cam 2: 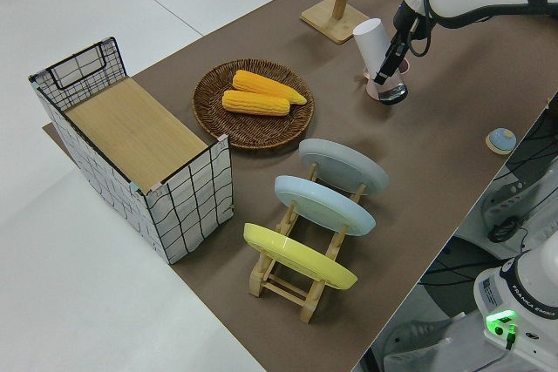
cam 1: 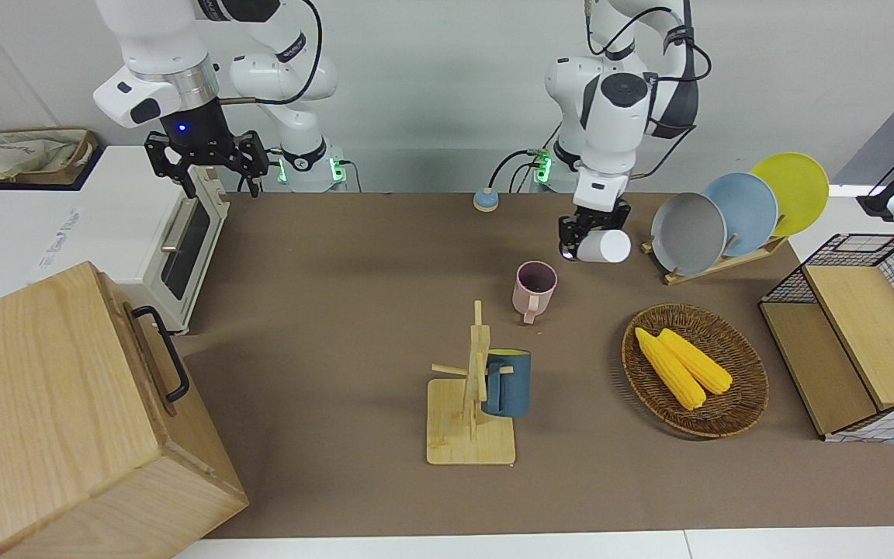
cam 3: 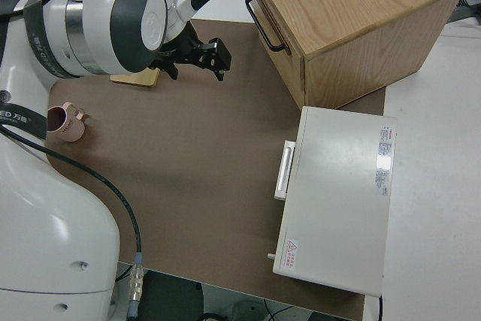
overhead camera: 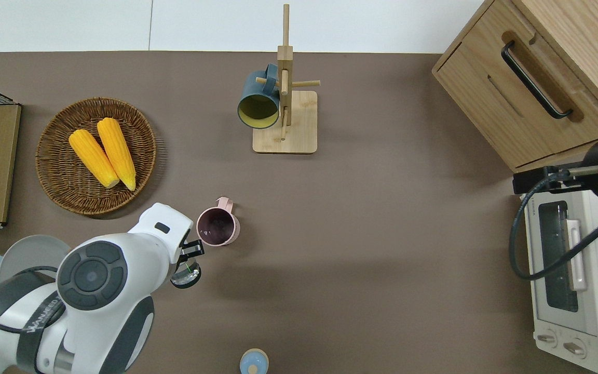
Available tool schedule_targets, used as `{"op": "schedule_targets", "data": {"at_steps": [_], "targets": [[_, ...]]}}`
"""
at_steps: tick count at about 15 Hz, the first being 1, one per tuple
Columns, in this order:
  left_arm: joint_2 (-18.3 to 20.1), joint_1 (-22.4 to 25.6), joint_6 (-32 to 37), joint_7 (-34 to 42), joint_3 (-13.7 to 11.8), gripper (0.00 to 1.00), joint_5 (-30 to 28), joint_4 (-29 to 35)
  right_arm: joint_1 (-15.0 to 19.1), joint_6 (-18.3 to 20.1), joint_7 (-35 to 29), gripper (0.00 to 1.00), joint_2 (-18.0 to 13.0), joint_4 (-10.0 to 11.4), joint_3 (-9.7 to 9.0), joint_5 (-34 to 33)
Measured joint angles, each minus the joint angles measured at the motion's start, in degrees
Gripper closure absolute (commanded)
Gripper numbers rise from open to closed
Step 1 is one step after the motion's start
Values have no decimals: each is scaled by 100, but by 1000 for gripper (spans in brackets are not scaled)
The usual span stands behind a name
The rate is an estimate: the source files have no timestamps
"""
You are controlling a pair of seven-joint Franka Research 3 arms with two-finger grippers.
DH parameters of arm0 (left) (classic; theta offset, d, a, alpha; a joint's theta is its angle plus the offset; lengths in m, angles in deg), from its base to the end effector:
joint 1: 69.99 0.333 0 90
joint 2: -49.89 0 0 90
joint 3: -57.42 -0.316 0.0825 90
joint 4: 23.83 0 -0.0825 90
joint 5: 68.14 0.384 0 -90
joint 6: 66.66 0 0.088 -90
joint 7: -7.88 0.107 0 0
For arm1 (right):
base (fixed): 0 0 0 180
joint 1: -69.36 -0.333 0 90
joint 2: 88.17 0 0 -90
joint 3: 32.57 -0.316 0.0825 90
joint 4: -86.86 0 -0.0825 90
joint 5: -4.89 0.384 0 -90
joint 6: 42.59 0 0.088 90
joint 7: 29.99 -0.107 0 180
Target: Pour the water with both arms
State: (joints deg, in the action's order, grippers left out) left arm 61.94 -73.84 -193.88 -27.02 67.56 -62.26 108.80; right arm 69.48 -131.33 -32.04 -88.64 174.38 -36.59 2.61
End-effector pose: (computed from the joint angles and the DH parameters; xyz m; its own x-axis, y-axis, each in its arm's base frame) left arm 0.4733 -0.1166 0.4375 0.9414 0.2973 0.1593 0.3071 -0.9508 -0.0407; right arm 0.5493 0.0333 0.6475 0.9990 0.0314 0.0309 0.0302 -0.9988 0.0392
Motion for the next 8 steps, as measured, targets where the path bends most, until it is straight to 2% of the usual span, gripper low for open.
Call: {"op": "schedule_targets", "data": {"at_steps": [3,8], "targets": [[-41,463,-126,-1,-19,1000,293,-223,0,0,0,9,0,0,0,0],[-229,1040,-139,-1,-35,1000,561,-1037,0,0,0,9,0,0,0,0]]}}
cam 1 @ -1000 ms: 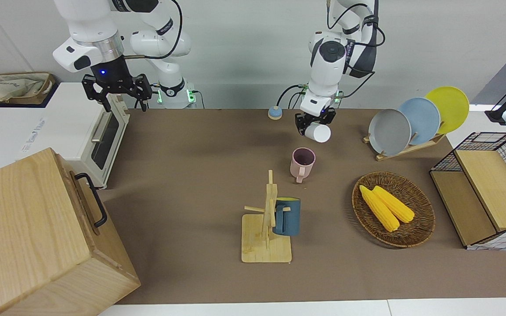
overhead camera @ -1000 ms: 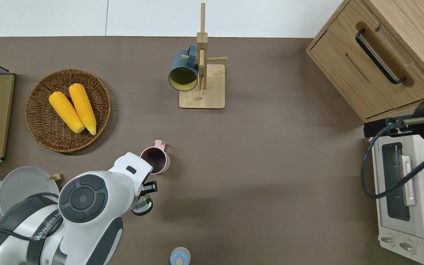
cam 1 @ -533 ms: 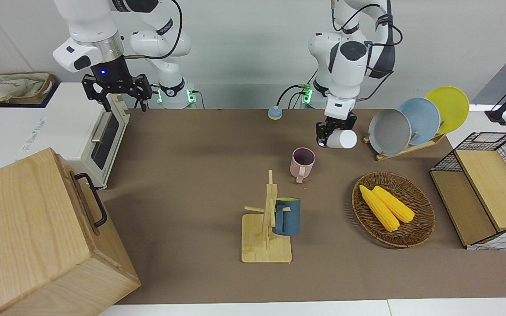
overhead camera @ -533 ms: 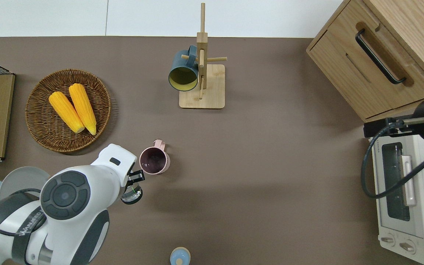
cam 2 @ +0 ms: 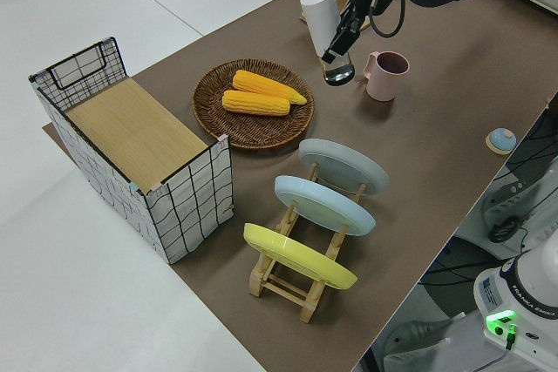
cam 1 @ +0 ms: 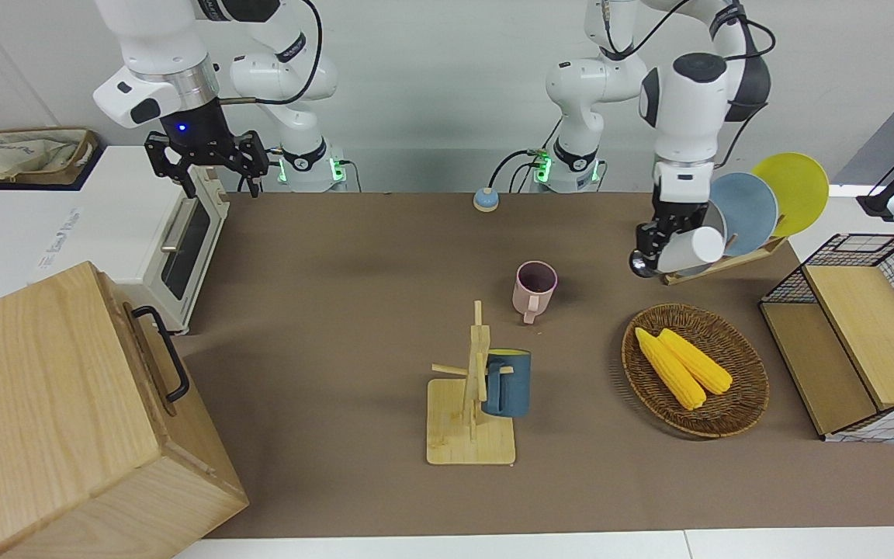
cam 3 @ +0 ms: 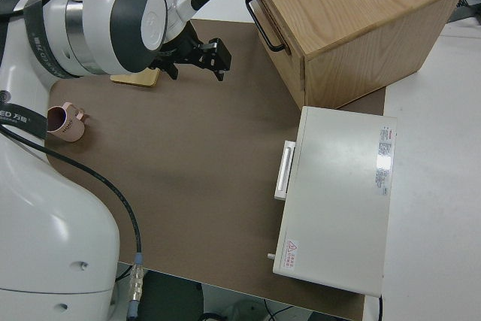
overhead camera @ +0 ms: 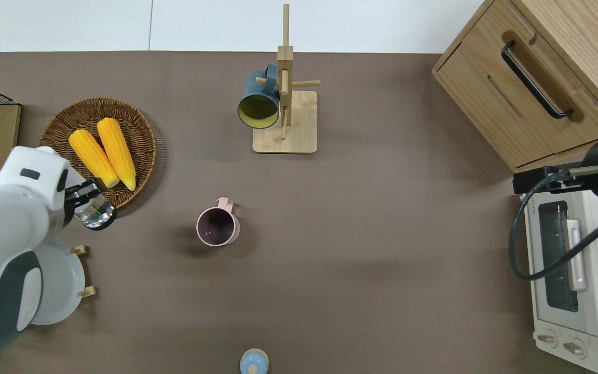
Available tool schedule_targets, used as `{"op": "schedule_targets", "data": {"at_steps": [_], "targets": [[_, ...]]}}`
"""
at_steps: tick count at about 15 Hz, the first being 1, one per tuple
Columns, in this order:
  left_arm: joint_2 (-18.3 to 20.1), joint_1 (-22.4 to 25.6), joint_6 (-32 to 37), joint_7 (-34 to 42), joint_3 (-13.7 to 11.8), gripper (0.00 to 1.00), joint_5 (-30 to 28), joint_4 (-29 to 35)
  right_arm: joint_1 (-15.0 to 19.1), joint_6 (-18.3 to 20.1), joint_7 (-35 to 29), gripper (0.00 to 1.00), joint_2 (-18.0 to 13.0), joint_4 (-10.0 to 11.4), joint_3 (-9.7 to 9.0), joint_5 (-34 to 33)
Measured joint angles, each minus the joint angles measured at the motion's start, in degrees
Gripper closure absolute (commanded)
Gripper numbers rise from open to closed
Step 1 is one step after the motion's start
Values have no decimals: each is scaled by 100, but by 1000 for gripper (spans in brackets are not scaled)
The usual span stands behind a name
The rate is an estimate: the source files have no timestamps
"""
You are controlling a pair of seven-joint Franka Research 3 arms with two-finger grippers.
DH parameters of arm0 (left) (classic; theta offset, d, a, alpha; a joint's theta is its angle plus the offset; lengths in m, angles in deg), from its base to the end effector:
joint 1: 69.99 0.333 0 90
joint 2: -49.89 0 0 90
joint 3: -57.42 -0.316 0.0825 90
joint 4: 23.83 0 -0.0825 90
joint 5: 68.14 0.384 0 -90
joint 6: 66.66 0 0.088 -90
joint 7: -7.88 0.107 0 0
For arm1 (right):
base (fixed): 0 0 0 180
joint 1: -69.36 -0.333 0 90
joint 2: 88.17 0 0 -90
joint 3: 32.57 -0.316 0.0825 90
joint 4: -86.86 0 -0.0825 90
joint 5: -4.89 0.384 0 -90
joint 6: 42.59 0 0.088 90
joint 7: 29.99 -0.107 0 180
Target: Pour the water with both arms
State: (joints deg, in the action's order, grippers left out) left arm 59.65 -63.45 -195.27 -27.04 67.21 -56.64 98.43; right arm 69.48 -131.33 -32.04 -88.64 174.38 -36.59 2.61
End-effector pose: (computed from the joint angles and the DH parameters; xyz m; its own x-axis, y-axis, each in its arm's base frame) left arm 0.5282 -0.0280 0.5086 0.8515 0.4039 0.3345 0.4365 -0.8994 -0.0252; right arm 0.5493 0.0333 0.6475 0.9990 0.0314 0.0309 0.0302 -0.9988 0.0392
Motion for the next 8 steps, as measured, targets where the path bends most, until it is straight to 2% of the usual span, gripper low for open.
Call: {"op": "schedule_targets", "data": {"at_steps": [8], "targets": [[-233,588,2,2,-17,1000,344,-984,0,0,0,9,0,0,0,0]]}}
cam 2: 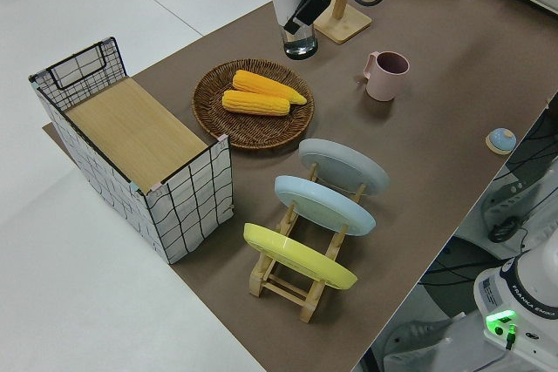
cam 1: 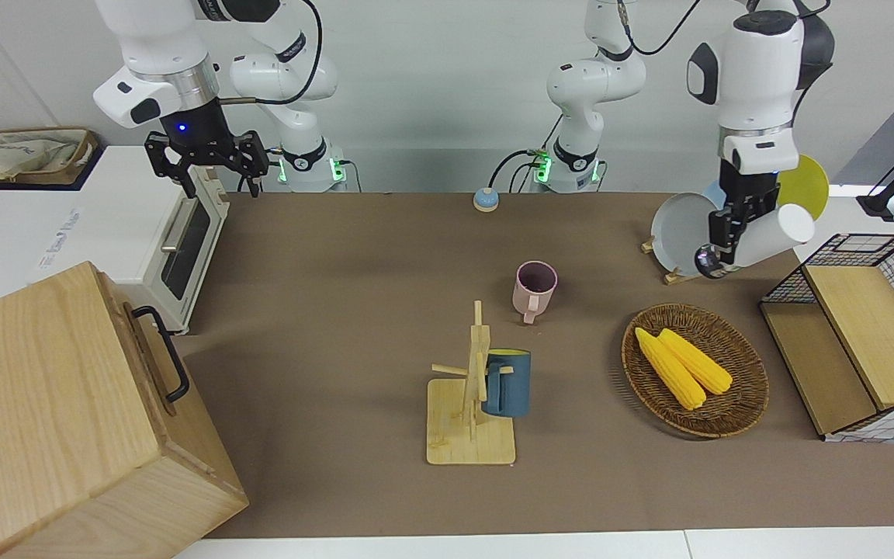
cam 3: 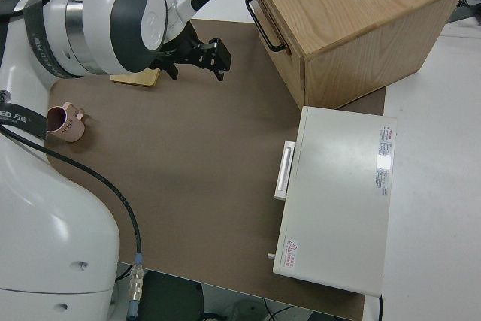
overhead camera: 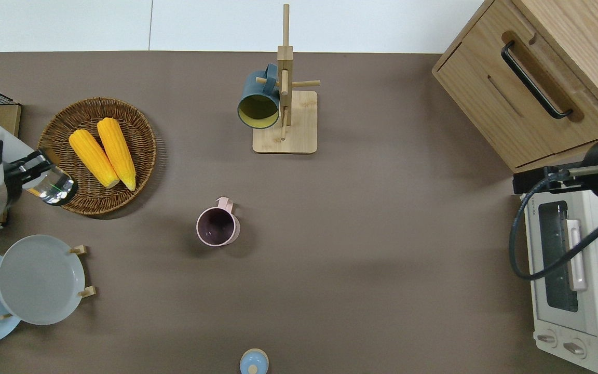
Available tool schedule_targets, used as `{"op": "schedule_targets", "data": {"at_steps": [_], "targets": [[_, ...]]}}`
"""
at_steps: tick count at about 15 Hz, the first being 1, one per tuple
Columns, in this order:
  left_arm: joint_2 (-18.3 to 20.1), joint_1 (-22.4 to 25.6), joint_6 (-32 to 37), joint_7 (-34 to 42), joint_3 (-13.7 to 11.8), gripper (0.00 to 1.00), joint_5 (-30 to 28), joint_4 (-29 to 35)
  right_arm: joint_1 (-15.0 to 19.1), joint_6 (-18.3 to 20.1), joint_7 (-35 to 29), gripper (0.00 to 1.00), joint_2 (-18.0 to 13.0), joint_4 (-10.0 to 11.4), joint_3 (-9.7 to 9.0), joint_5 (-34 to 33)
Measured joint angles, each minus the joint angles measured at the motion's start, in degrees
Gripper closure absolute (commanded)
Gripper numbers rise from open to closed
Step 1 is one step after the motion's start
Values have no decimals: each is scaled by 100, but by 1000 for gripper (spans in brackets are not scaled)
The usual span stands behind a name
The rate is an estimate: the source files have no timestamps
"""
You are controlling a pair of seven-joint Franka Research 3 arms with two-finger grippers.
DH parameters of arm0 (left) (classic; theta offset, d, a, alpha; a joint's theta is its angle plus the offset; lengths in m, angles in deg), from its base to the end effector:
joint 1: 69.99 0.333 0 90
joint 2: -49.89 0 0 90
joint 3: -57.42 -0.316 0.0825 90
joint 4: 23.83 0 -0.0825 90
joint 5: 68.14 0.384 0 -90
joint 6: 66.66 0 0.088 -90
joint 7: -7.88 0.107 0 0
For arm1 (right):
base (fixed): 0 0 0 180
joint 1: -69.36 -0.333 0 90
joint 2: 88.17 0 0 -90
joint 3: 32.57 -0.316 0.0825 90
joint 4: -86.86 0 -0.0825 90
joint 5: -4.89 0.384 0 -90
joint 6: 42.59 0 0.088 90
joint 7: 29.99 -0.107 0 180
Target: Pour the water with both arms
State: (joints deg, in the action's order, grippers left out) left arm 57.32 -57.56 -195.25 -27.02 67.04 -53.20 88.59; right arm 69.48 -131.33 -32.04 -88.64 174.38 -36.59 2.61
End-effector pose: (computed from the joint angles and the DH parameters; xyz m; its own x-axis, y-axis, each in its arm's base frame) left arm 0.5566 0.0303 0.5746 0.7643 0.4501 0.4617 0.5105 -0.8599 -0.0068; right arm 0.5493 0.0333 0.6475 0.9990 0.0314 0.0309 0.0302 -0.9988 0.0392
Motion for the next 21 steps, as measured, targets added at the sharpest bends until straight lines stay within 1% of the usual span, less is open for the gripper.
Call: {"op": "schedule_targets", "data": {"at_steps": [2,4,6,8,12,15,16,17,21], "targets": [[-87,97,0,58,-29,1000,83,-175,0,0,0,9,0,0,0,0],[-175,158,0,318,-120,1000,126,-377,0,0,0,9,0,0,0,0],[-285,168,1,678,-321,1000,128,-653,0,0,0,9,0,0,0,0],[-378,184,4,1095,-583,1000,127,-888,0,0,0,9,0,0,0,0],[-505,215,4,1912,-967,1000,28,-988,0,0,0,9,0,0,0,0],[-606,220,-100,2678,-1288,1000,-425,-1025,0,0,0,9,0,0,0,0],[-646,223,-329,3019,-1469,1000,-673,-1028,0,0,0,9,0,0,0,0],[-672,223,-488,3263,-1594,1000,-880,-1030,0,0,0,9,0,0,0,0],[-809,228,-978,4471,-2027,1000,-1971,-1030,0,0,0,9,0,0,0,0]]}}
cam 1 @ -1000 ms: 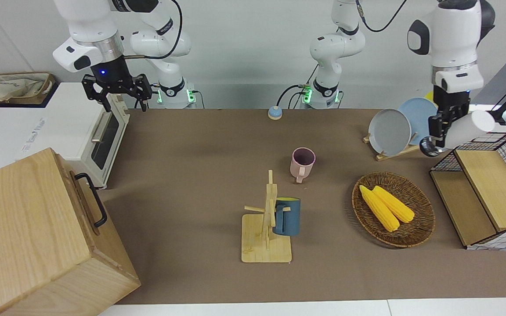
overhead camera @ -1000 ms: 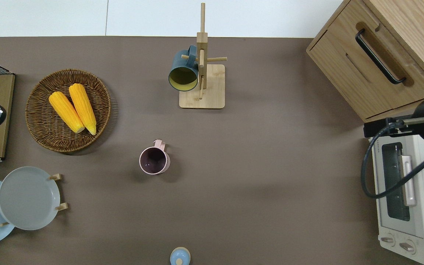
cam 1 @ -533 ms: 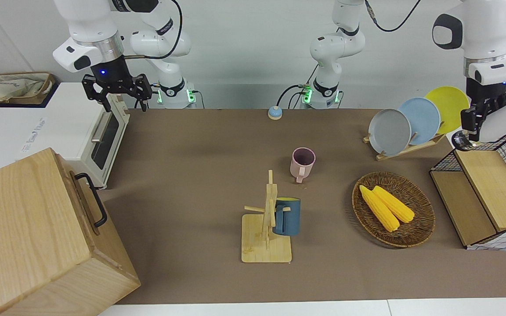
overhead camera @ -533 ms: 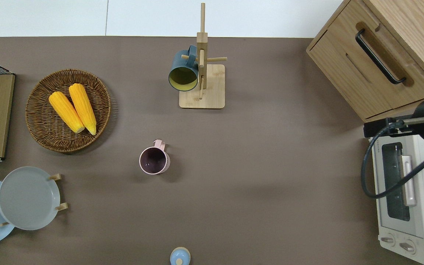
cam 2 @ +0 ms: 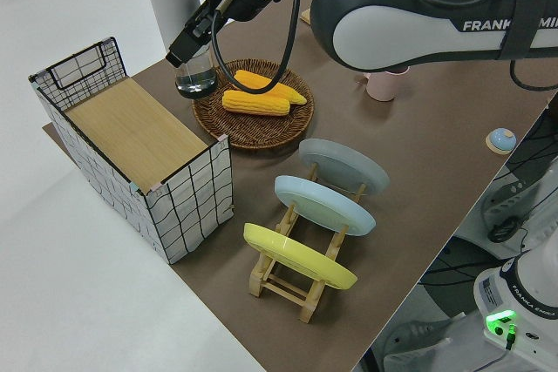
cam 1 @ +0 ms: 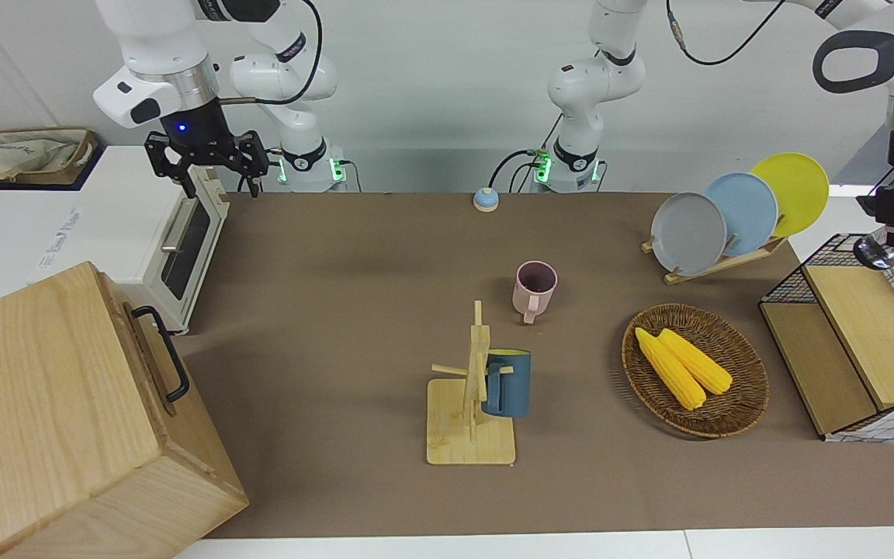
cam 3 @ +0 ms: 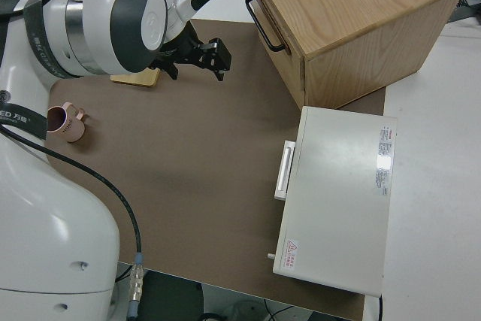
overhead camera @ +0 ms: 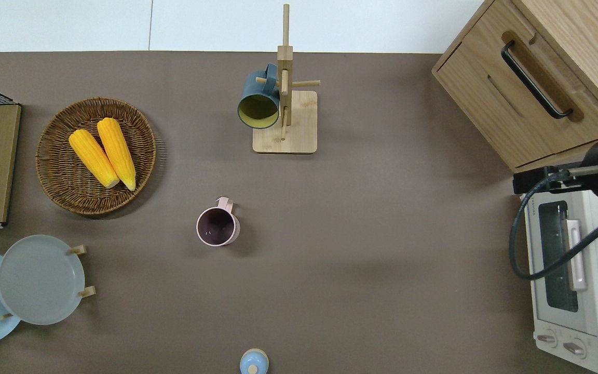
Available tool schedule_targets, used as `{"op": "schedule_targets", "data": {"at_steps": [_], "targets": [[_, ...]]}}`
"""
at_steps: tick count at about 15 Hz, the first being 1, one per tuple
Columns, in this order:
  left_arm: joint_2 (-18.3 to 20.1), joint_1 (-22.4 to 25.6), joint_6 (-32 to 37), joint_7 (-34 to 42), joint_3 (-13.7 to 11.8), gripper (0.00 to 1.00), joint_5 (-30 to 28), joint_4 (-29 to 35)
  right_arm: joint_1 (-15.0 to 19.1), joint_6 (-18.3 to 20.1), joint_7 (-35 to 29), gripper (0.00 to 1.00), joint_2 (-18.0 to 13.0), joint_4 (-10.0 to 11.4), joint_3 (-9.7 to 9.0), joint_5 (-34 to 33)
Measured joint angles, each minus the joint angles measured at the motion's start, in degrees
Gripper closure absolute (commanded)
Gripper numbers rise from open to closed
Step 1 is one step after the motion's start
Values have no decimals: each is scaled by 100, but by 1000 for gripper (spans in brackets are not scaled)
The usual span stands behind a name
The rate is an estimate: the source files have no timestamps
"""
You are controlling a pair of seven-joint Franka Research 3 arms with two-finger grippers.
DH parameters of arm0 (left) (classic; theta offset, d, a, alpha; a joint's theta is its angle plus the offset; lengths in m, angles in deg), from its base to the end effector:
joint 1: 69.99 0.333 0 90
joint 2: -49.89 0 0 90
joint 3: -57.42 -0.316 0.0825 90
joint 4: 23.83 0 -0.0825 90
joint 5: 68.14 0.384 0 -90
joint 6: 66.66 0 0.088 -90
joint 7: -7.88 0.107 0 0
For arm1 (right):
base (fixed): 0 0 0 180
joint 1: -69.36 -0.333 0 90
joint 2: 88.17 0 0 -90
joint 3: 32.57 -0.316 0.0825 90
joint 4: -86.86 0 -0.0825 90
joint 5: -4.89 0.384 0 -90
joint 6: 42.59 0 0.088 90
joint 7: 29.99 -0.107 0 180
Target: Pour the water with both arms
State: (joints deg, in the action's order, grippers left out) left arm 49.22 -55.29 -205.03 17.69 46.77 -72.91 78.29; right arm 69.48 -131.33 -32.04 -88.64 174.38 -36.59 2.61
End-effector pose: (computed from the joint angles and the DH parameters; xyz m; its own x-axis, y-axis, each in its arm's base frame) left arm 0.5542 0.2614 0.6078 0.7735 0.2449 0.5846 0.3162 -0.9485 -0.0210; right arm 0.5493 0.0333 0.6475 0.9990 0.0314 0.0309 0.0302 -0.9988 0.0392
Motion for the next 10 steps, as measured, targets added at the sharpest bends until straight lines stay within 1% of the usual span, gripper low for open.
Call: {"op": "schedule_targets", "data": {"at_steps": [2,3,7,10], "targets": [[-92,15,-220,678,-153,1000,-603,0,0,0,0,9,0,0,0,0],[-153,59,-326,1029,-187,1000,-900,1,0,0,0,9,0,0,0,0],[-441,303,-619,2494,-209,1000,-2130,5,0,0,0,9,0,0,0,0],[-660,449,-696,3489,-215,1000,-3006,8,0,0,0,9,0,0,0,0]]}}
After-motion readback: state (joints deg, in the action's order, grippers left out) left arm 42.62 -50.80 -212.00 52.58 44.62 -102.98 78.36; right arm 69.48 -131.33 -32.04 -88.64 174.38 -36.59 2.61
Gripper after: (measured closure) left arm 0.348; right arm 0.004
